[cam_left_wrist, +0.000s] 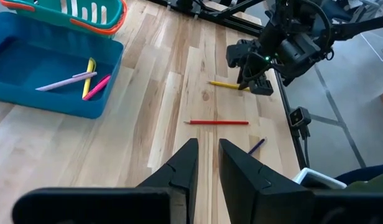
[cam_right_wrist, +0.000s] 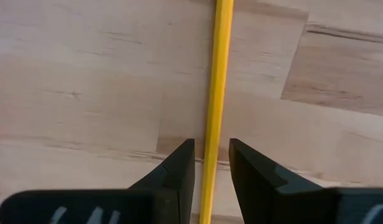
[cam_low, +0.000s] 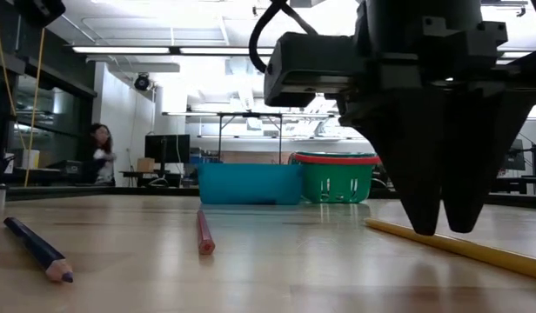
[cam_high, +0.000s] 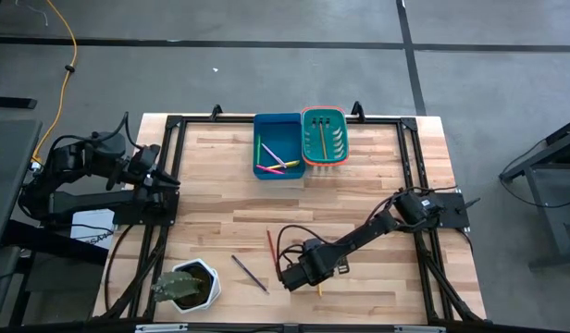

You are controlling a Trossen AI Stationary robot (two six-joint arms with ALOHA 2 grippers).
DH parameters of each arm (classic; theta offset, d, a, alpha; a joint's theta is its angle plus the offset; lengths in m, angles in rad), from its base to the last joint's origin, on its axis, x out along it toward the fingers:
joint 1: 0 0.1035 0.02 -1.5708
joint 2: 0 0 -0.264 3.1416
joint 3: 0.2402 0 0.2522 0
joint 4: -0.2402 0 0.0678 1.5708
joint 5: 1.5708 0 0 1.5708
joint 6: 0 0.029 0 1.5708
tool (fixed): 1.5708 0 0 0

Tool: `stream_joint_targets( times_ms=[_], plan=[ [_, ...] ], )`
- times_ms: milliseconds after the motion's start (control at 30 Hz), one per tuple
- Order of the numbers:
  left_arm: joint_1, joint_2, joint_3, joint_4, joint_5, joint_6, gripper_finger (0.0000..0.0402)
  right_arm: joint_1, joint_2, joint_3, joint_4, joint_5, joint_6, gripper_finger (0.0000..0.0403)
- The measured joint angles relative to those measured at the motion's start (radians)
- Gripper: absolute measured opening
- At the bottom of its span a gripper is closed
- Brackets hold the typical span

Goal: Sort pens & pencils
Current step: Put the yellow pencil into the green bin

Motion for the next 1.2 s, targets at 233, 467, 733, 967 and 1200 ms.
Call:
stream_joint_targets(
  times_ms=[233, 467, 733, 967, 1200],
  plan=[
    [0.000, 0.000, 0.000, -0.020, 0.005, 0.000, 0.0051, 0.000, -0.047, 0.000, -0.002, 0.011, -0.020, 0.0092],
    [0.000, 0.000, 0.000, -0.021, 0.006, 0.000, 0.0051, -0.010, -0.188, 0.000, -0.088, 0.109, -0.045, 0.0092],
    [0.000, 0.000, 0.000, -0.027, 0.003, -0.001, 0.0051, -0.025, -0.318, 0.002, -0.145, 0.239, -0.065, 0.0092],
    [0.000, 0.000, 0.000, -0.028, 0.000, 0.000, 0.0051, -0.055, -0.236, 0.000, -0.191, 0.079, -0.134, 0.0092],
    [0.000, 0.001, 0.000, -0.028, 0.000, 0.009, 0.0051, -0.055, -0.218, 0.000, -0.164, 0.119, -0.143, 0.0092]
  ],
)
